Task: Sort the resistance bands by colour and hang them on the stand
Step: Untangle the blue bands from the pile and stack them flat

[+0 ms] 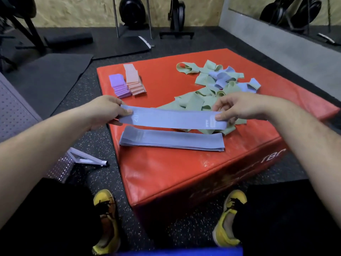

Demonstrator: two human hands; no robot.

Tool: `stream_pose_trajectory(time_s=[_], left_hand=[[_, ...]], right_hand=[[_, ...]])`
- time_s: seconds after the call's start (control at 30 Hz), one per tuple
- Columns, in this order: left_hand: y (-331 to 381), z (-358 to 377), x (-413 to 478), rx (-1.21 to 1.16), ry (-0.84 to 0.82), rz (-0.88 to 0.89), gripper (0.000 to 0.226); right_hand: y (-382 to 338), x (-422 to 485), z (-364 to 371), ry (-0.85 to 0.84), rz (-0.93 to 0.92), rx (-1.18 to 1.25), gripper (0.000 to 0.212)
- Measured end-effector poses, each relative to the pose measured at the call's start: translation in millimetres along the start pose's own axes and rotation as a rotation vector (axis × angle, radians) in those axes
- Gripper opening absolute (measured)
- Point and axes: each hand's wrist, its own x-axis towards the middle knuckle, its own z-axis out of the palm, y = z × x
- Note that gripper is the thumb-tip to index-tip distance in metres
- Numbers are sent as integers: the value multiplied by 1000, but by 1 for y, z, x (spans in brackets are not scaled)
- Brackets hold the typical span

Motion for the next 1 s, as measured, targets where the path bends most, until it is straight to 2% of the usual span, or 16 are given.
stream_pose_trajectory(time_s=[0.23, 0.47, 0.7, 0.87, 1.0], left_hand=[[-20, 9, -4, 141, 18, 2, 13], [-24, 13, -7, 205, 52, 20, 11], [-29, 19, -9, 317, 75, 46, 16], [-36, 23, -7, 490, 96, 116, 17], [-39, 22, -7, 640, 96, 237, 14]], right_hand=[[20, -6, 23, -29, 26, 1, 25], [26, -3, 34, 2, 4, -159, 11], [26, -1, 42, 16, 20, -279, 7], [23, -2, 50, 21, 14, -333, 8], [26, 0, 55, 60, -1, -370, 9]])
